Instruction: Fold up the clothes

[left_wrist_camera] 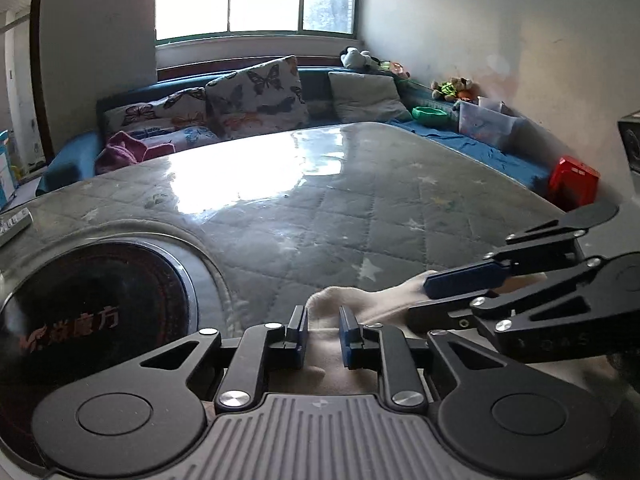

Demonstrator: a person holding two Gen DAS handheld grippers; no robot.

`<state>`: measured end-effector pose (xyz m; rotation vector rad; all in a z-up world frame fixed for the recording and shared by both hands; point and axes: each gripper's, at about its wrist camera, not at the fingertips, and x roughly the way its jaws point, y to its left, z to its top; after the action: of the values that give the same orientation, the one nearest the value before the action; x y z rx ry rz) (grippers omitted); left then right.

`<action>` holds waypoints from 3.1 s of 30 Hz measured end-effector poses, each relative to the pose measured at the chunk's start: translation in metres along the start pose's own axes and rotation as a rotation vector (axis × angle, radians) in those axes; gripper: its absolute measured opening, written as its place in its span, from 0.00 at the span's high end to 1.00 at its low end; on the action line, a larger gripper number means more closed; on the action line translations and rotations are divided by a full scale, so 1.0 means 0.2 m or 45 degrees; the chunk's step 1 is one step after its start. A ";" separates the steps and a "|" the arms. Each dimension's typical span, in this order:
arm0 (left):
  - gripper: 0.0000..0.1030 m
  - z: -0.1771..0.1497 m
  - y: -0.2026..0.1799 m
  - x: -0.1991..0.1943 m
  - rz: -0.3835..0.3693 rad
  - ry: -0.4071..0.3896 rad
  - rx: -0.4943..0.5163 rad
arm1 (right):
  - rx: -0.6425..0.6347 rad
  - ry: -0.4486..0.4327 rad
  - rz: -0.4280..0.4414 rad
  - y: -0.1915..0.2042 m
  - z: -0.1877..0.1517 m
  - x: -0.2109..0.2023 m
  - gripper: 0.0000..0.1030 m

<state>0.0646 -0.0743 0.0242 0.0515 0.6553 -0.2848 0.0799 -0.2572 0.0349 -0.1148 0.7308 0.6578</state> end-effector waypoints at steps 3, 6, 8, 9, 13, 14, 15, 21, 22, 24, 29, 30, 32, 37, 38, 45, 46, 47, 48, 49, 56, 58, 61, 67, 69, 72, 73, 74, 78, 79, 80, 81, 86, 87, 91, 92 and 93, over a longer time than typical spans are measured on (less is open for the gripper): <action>0.81 0.00 0.01 -0.01 -0.005 0.001 -0.007 | -0.012 -0.032 -0.006 0.02 0.01 -0.03 0.74; 0.81 0.01 0.02 0.00 -0.008 0.005 -0.017 | -0.080 -0.032 0.020 0.08 0.00 -0.05 0.74; 0.81 0.01 0.02 0.01 -0.003 0.006 -0.017 | -0.138 -0.013 0.028 0.12 -0.02 -0.06 0.74; 0.81 0.01 0.02 0.00 0.001 0.006 -0.015 | -0.166 -0.002 0.031 0.14 -0.03 -0.06 0.74; 0.78 0.00 0.02 0.01 0.014 0.005 -0.021 | -0.192 0.002 0.002 0.17 -0.09 -0.12 0.74; 0.77 0.00 0.02 0.01 0.018 0.004 -0.023 | -0.177 -0.002 0.003 0.17 -0.11 -0.15 0.74; 0.77 0.00 0.01 0.01 0.022 0.003 -0.025 | -0.163 -0.005 0.005 0.17 -0.13 -0.18 0.74; 0.77 -0.01 0.00 0.01 0.035 -0.004 -0.021 | -0.056 0.000 -0.019 0.12 -0.27 -0.36 0.74; 0.77 -0.01 0.00 0.01 0.038 -0.006 -0.022 | -0.032 -0.001 -0.027 0.10 -0.29 -0.40 0.74; 0.76 -0.01 0.00 0.00 0.045 -0.009 -0.024 | 0.005 0.004 -0.059 0.07 -0.32 -0.45 0.74; 0.77 -0.01 -0.05 -0.05 0.077 -0.042 0.000 | 0.104 0.011 -0.135 -0.07 -0.35 -0.56 0.74; 0.78 -0.01 -0.08 -0.08 0.074 -0.059 0.020 | 0.123 0.004 -0.147 -0.11 -0.35 -0.57 0.73; 0.78 -0.02 -0.16 -0.14 0.029 -0.095 0.082 | 0.155 -0.017 -0.156 -0.16 -0.32 -0.58 0.73; 0.78 -0.07 -0.41 -0.23 -0.189 -0.107 0.225 | 0.192 -0.050 -0.132 -0.27 -0.25 -0.50 0.74; 0.78 -0.09 -0.46 -0.23 -0.234 -0.098 0.256 | 0.198 -0.049 -0.126 -0.28 -0.24 -0.48 0.74; 0.79 -0.15 -0.68 -0.21 -0.433 -0.040 0.357 | 0.214 -0.030 -0.110 -0.34 -0.22 -0.35 0.86; 0.79 -0.16 -0.70 -0.20 -0.449 -0.033 0.360 | 0.208 -0.026 -0.112 -0.33 -0.22 -0.34 0.87; 0.80 -0.17 -0.72 -0.19 -0.465 -0.026 0.362 | 0.202 -0.021 -0.113 -0.33 -0.22 -0.33 0.92; 0.80 -0.17 -0.73 -0.19 -0.473 -0.025 0.364 | 0.193 -0.018 -0.116 -0.32 -0.22 -0.32 0.94; 0.80 -0.18 -0.73 -0.19 -0.478 -0.024 0.365 | 0.182 -0.015 -0.120 -0.32 -0.22 -0.31 0.94; 0.79 -0.21 -0.78 -0.19 -0.558 -0.017 0.370 | 0.109 -0.001 -0.168 -0.29 -0.20 -0.26 0.95; 0.78 -0.23 -0.79 -0.19 -0.565 -0.020 0.376 | 0.101 0.006 -0.177 -0.28 -0.20 -0.24 0.95; 0.78 -0.21 -0.76 -0.21 -0.568 -0.025 0.345 | 0.089 -0.001 -0.182 -0.27 -0.18 -0.28 0.94; 0.77 -0.18 -0.56 -0.30 -0.462 -0.074 0.230 | 0.057 -0.066 -0.163 -0.22 -0.13 -0.38 0.91; 0.77 -0.17 -0.46 -0.32 -0.396 -0.078 0.164 | 0.052 -0.073 -0.145 -0.20 -0.12 -0.38 0.91; 0.78 -0.15 -0.28 -0.30 -0.277 -0.068 0.048 | 0.052 -0.069 -0.126 -0.18 -0.13 -0.36 0.85; 0.78 -0.14 -0.23 -0.29 -0.245 -0.061 0.004 | 0.055 -0.068 -0.120 -0.17 -0.13 -0.35 0.84; 0.78 -0.13 -0.17 -0.27 -0.211 -0.055 -0.034 | 0.060 -0.067 -0.112 -0.16 -0.13 -0.34 0.83; 0.78 -0.12 0.03 -0.22 -0.090 -0.037 -0.132 | 0.070 -0.062 -0.084 -0.13 -0.13 -0.29 0.82; 0.78 -0.13 0.06 -0.21 -0.058 -0.034 -0.146 | 0.068 -0.060 -0.079 -0.12 -0.14 -0.28 0.82; 0.78 -0.13 0.10 -0.21 -0.023 -0.031 -0.158 | 0.067 -0.057 -0.076 -0.12 -0.14 -0.27 0.81; 0.78 -0.14 0.13 -0.21 -0.008 -0.031 -0.174 | 0.069 -0.052 -0.073 -0.12 -0.14 -0.25 0.80; 0.76 -0.19 0.28 -0.26 0.093 -0.046 -0.228 | 0.077 -0.030 -0.074 -0.13 -0.17 -0.21 0.80; 0.78 -0.19 0.29 -0.27 0.112 -0.048 -0.236 | 0.071 -0.031 -0.079 -0.13 -0.17 -0.21 0.80; 0.78 -0.16 0.25 -0.31 0.136 -0.086 -0.206 | 0.026 -0.043 -0.101 -0.10 -0.14 -0.23 0.79; 0.78 -0.15 0.23 -0.32 0.117 -0.100 -0.195 | 0.013 -0.047 -0.099 -0.08 -0.14 -0.23 0.78; 0.77 -0.14 0.20 -0.31 0.094 -0.101 -0.178 | -0.003 -0.048 -0.088 -0.06 -0.12 -0.23 0.78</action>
<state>0.0126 -0.0169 0.0382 -0.0691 0.5919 -0.1686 0.0478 -0.2989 0.0443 -0.1286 0.6868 0.5936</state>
